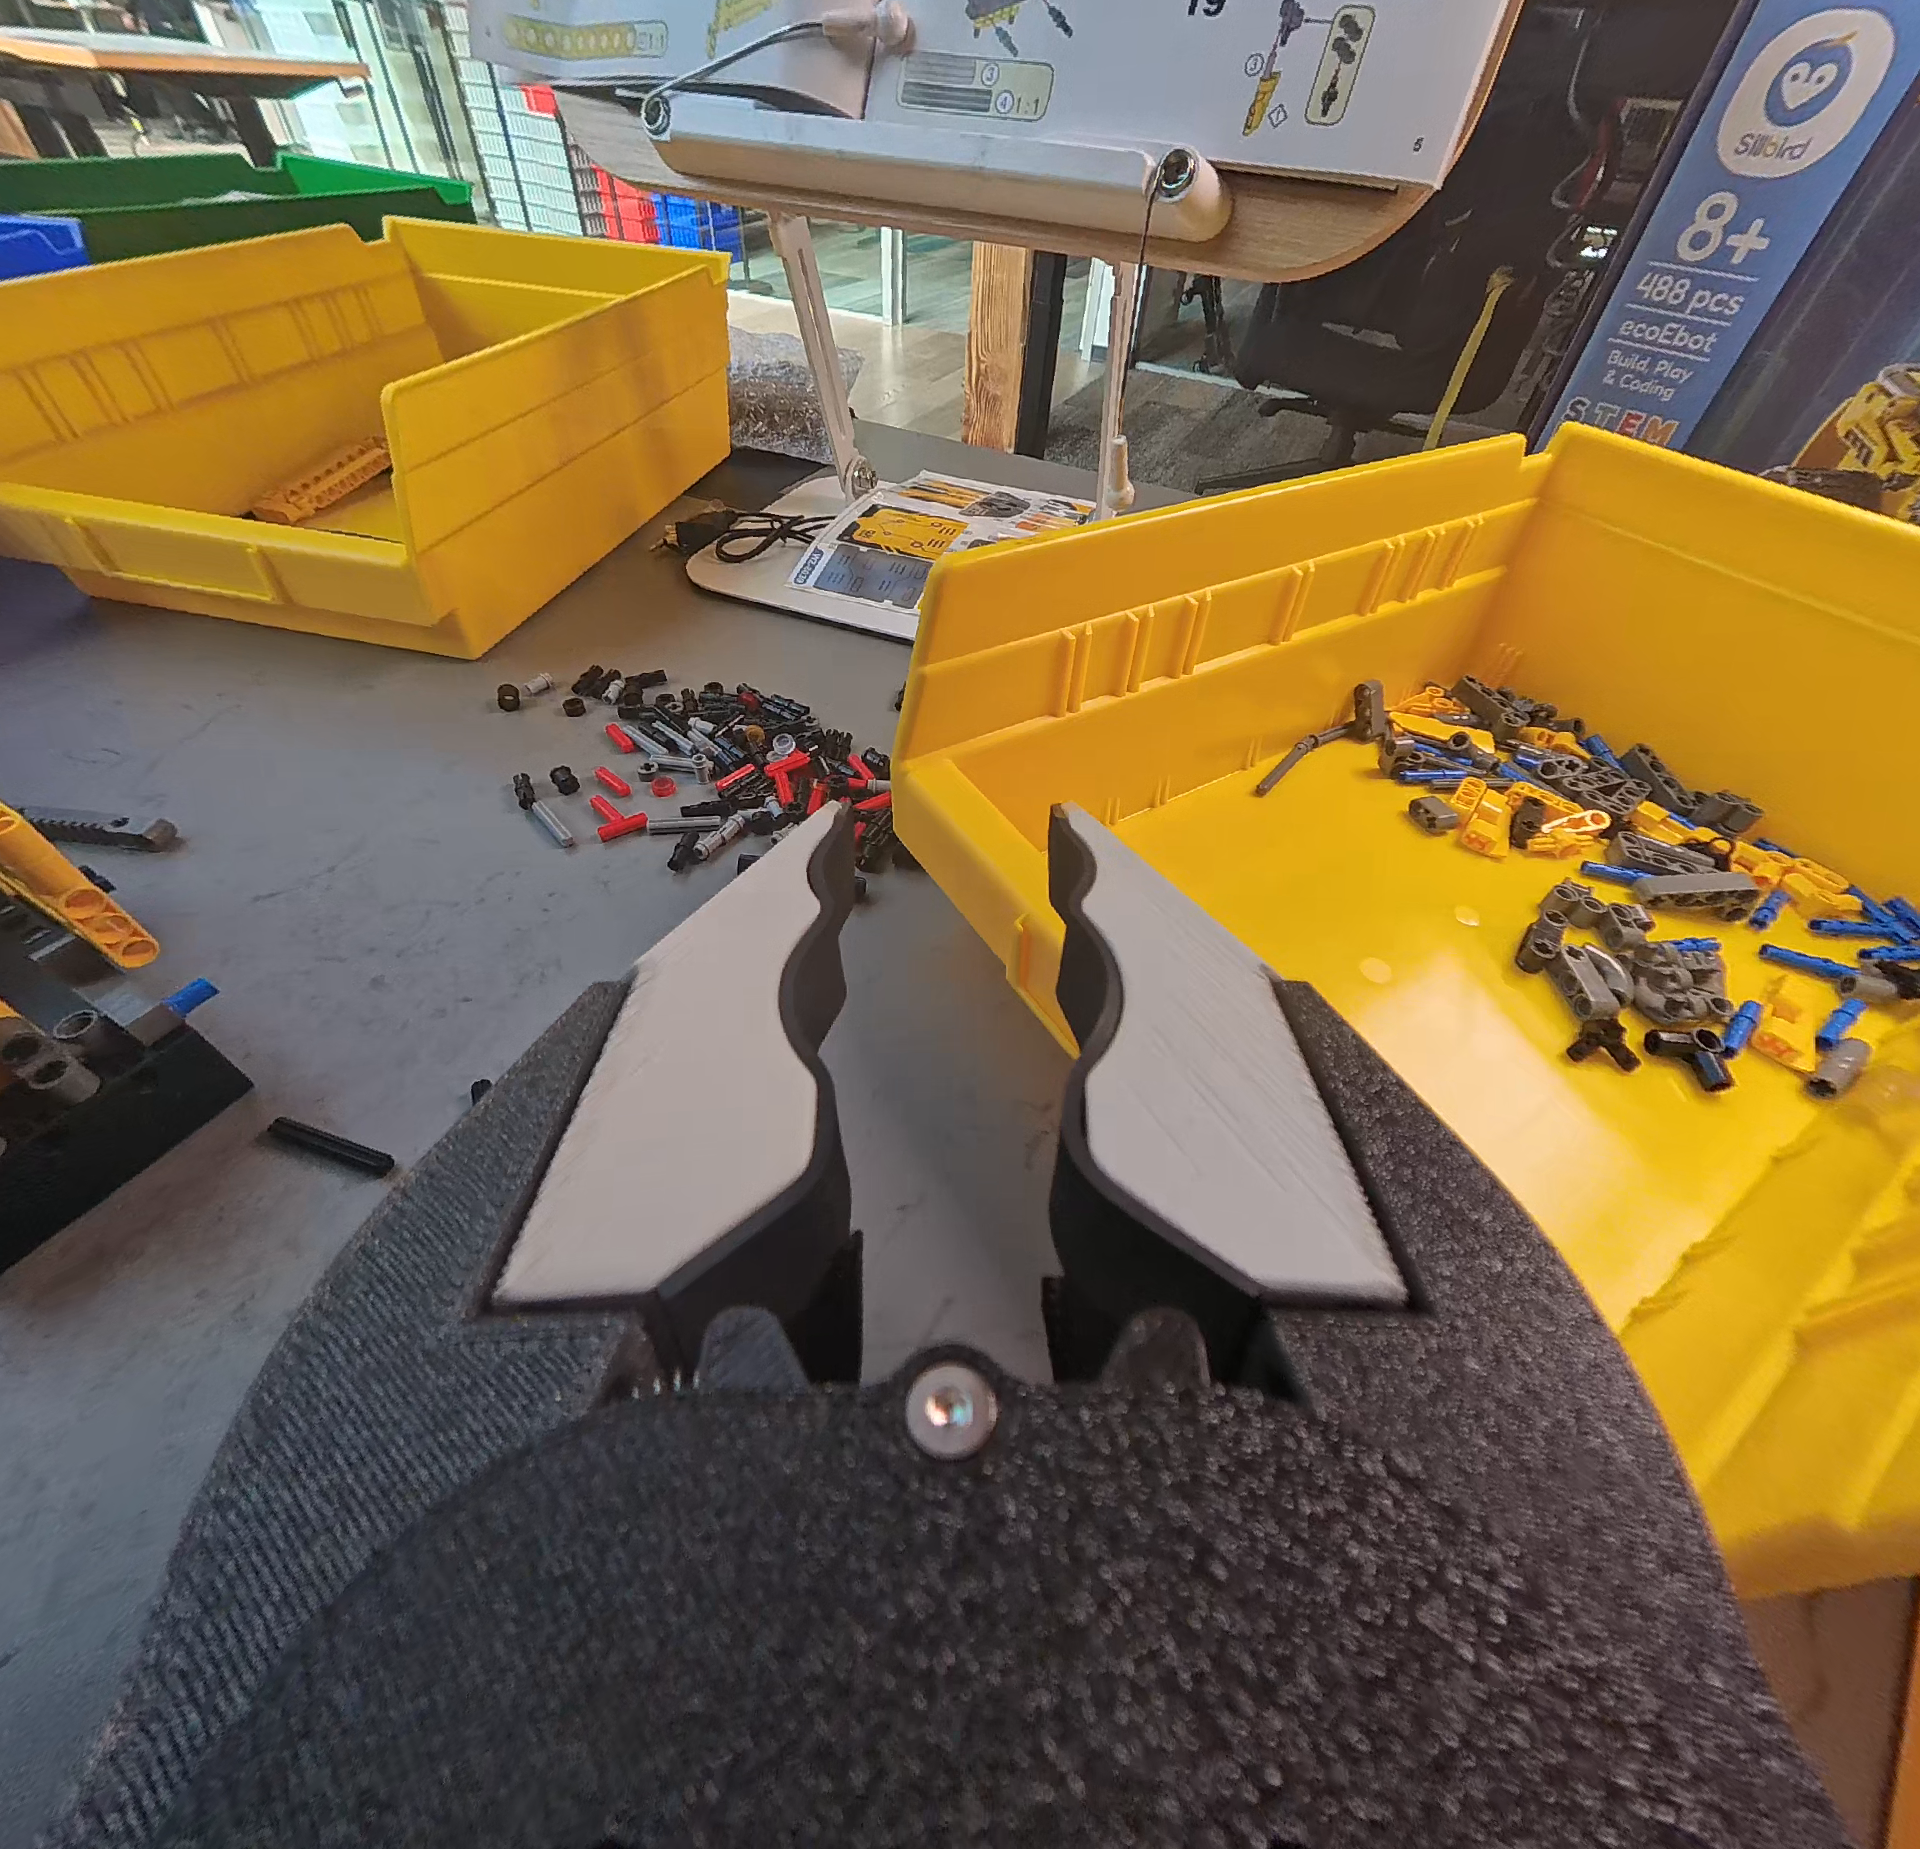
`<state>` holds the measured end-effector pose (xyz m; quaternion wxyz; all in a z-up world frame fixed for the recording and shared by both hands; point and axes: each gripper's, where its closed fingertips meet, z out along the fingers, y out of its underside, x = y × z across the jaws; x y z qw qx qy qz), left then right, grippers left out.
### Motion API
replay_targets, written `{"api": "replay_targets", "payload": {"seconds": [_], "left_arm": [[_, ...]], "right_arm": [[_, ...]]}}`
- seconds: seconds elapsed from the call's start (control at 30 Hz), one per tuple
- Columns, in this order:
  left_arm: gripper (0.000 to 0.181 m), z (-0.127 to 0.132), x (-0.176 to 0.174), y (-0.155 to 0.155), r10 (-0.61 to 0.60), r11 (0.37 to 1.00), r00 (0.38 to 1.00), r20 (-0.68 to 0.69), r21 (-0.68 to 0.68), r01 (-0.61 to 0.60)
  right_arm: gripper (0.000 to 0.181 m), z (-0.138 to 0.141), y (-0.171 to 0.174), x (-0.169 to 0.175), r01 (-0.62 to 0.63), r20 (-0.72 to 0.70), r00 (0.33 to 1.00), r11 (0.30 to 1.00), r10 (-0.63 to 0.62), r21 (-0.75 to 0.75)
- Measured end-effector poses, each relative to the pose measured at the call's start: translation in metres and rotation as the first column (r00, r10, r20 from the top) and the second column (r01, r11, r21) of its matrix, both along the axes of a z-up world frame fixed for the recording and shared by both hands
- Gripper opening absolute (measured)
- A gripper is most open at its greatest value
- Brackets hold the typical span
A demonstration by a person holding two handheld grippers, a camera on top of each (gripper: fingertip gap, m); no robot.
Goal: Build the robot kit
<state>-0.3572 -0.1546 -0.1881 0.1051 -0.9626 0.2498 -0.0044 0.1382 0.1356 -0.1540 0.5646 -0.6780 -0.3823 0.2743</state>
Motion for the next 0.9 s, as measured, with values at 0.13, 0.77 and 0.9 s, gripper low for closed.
{"api": "replay_targets", "payload": {"seconds": [0.13, 0.77, 0.9], "left_arm": [[0.026, -0.001, -0.007, 0.001, 0.015, 1.0, 0.999, -0.04, 0.024, -0.014], [0.027, 0.0, -0.073, -0.024, 0.137, 0.989, 0.938, -0.318, -0.017, -0.15], [0.03, 0.006, -0.081, -0.029, 0.166, 0.984, 0.93, -0.329, -0.004, -0.177]], "right_arm": [[0.036, -0.001, 0.0, 0.0, 0.002, 0.003, 1.0, 1.0, -0.002, -0.002], [0.041, 0.005, -0.004, -0.002, -0.022, -0.02, 1.0, 0.999, 0.022, 0.03], [0.052, 0.011, -0.01, -0.005, -0.052, -0.038, 0.998, 0.996, 0.055, 0.076]]}}
